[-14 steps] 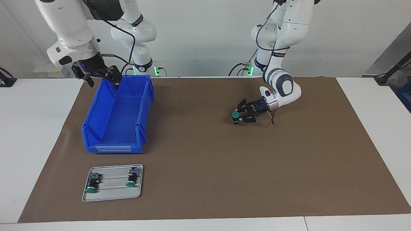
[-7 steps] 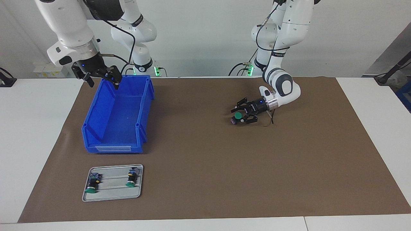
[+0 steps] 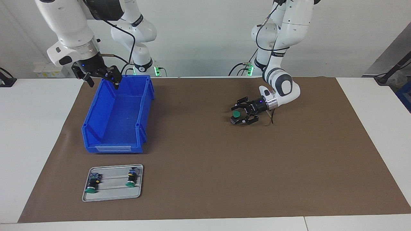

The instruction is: Place and press button with both arms

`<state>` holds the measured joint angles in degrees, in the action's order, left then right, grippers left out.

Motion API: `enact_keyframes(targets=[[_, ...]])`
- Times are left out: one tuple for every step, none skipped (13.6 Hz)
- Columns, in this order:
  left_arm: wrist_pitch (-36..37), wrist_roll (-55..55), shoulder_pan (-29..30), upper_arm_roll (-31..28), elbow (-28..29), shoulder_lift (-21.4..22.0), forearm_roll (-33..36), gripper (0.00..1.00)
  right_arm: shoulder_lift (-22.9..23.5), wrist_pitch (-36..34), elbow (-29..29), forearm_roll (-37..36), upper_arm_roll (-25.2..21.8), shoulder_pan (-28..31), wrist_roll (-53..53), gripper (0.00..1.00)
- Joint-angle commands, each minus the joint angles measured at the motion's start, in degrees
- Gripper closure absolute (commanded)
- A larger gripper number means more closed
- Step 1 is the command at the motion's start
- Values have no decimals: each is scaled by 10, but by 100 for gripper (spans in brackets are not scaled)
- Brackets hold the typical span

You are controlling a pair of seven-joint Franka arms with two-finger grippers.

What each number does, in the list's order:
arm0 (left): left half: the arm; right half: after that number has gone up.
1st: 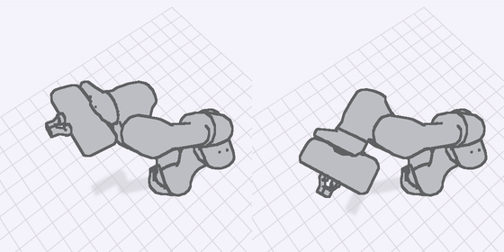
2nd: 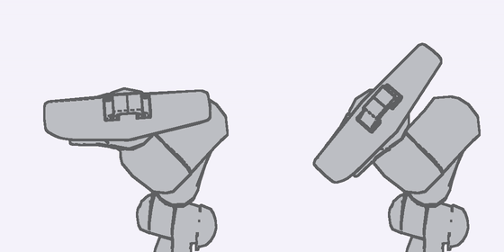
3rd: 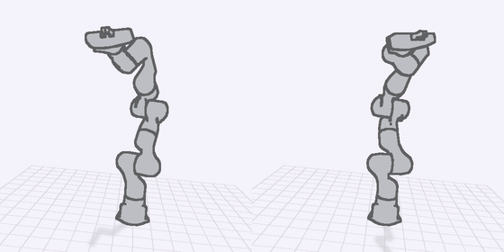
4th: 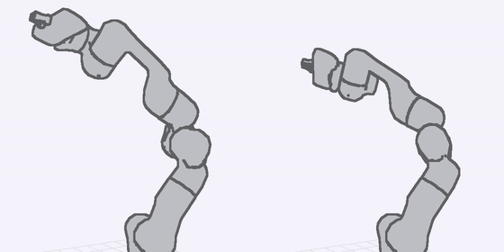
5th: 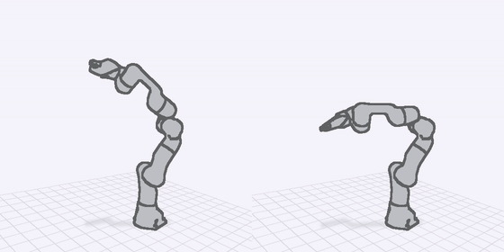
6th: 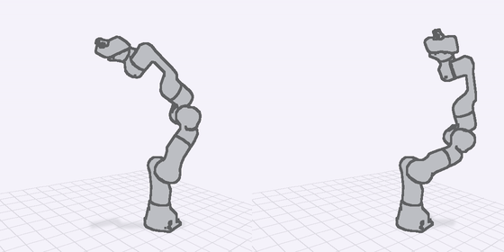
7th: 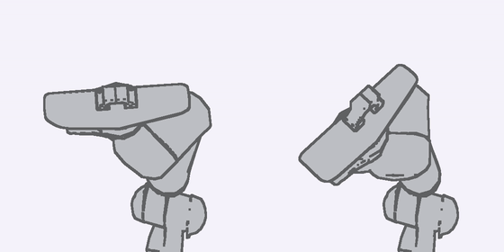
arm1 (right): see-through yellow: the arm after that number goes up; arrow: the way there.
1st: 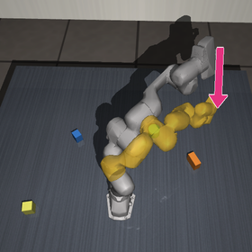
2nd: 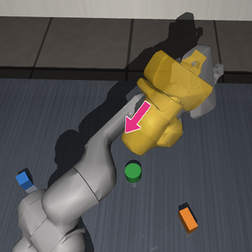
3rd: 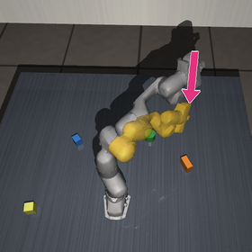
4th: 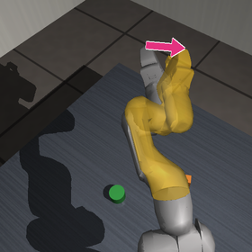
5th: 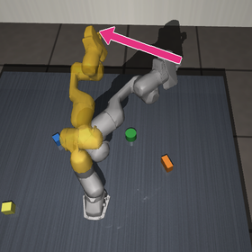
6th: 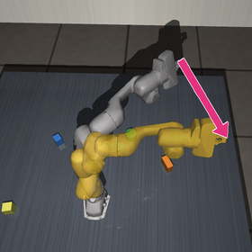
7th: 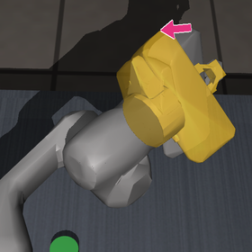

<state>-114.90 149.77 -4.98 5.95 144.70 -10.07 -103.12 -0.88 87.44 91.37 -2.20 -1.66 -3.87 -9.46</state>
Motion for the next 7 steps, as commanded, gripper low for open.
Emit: enact_keyframes(targets=[[3,18,5,0,15,8,-12,4,-7,-1,6,14,-2,4,18,0],[1,18,5,0,22,8,-12,0,-7,-1,7,14,-2,4,19,0],[-2,18,5,-1,23,9,-12,0,-7,-1,7,14,-2,4,19,0],[-2,18,6,-1,23,9,-12,0,-7,-1,6,14,-2,4,18,0],[-1,18,7,-1,23,9,-11,0,-7,-1,7,14,-2,4,19,0],[3,18,16,-1,22,9,-7,0,-7,-1,7,14,-2,4,19,0],[5,16,32,-2,21,9,3,0,-7,-1,7,14,-2,4,18,0]])
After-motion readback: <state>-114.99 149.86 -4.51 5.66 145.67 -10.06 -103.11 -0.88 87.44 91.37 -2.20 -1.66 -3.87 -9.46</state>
